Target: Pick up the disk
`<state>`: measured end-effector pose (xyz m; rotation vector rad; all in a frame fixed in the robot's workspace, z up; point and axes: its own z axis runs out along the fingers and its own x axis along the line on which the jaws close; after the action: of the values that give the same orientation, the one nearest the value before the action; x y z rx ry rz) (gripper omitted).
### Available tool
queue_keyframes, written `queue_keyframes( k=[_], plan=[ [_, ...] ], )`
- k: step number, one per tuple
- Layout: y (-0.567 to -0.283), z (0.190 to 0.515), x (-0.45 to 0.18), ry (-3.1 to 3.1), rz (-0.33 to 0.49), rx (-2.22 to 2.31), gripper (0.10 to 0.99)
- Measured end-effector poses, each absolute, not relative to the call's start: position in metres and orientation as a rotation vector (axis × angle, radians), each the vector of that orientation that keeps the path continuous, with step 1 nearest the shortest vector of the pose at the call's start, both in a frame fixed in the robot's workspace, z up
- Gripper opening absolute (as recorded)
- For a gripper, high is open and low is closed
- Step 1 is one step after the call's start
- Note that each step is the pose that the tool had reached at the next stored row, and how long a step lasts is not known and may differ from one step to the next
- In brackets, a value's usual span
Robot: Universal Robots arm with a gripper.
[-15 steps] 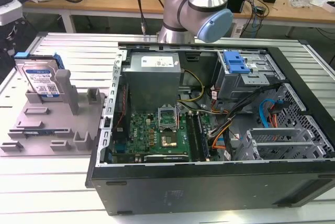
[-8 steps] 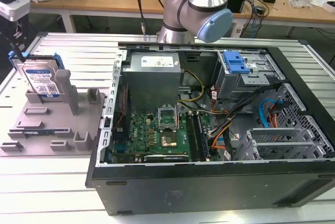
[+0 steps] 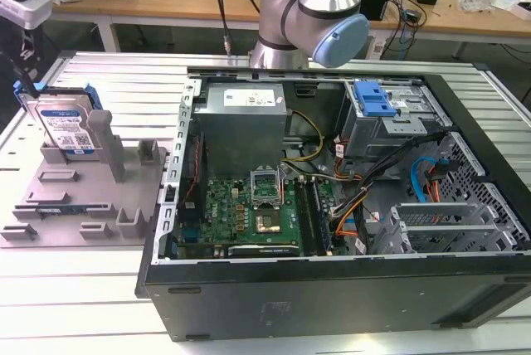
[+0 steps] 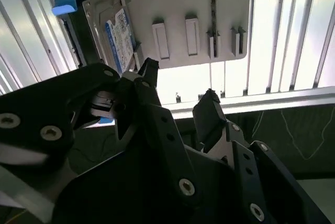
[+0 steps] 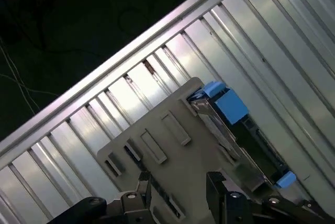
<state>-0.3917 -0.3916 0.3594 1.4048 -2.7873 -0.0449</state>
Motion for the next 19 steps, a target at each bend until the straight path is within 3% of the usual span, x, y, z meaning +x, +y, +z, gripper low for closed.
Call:
queue_keyframes(
  k=[19],
  plan=[
    [-0.3916, 0.3582, -0.3917, -2.443, -0.017, 1.941, 0.541]
  ],
)
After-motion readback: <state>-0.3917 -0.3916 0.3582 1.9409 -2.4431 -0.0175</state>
